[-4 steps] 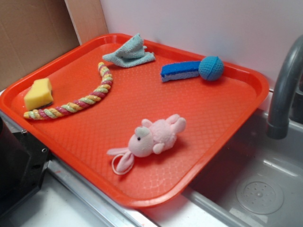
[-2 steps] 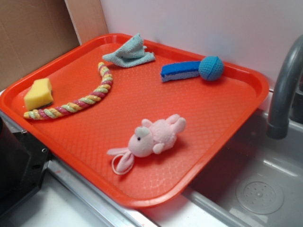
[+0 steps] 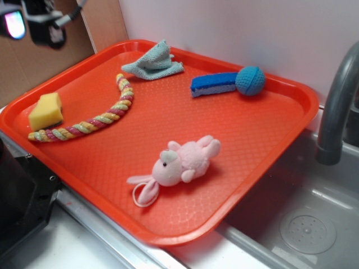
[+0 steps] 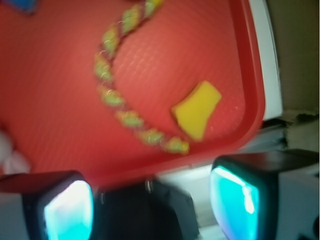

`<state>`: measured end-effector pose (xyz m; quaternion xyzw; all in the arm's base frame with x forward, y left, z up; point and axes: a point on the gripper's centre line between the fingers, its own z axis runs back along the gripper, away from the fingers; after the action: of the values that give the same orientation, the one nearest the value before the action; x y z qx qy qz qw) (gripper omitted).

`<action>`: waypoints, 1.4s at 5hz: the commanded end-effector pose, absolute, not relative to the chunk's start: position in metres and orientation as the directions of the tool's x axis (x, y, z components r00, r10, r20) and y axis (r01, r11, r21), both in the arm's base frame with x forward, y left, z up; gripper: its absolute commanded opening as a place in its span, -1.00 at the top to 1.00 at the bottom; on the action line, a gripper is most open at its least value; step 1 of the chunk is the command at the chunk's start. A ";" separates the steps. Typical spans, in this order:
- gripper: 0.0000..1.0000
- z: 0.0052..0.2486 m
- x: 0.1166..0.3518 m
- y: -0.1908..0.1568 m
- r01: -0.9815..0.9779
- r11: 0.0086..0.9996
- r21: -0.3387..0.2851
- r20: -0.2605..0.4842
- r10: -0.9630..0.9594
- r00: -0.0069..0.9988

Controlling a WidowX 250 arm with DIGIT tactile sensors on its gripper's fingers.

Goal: Grab the green sponge.

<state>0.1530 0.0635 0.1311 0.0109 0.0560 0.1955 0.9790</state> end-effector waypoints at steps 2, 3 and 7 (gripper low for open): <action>-1.00 0.081 0.142 0.097 -0.829 0.559 -0.007 0.182 0.816 0.549; -1.00 0.071 0.144 0.108 -0.785 0.620 0.002 0.159 0.774 0.613; 0.11 0.012 0.153 0.111 -0.722 0.686 0.091 0.047 0.721 0.691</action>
<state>0.1631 0.1096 0.0145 0.0504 -0.0166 0.3904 0.9191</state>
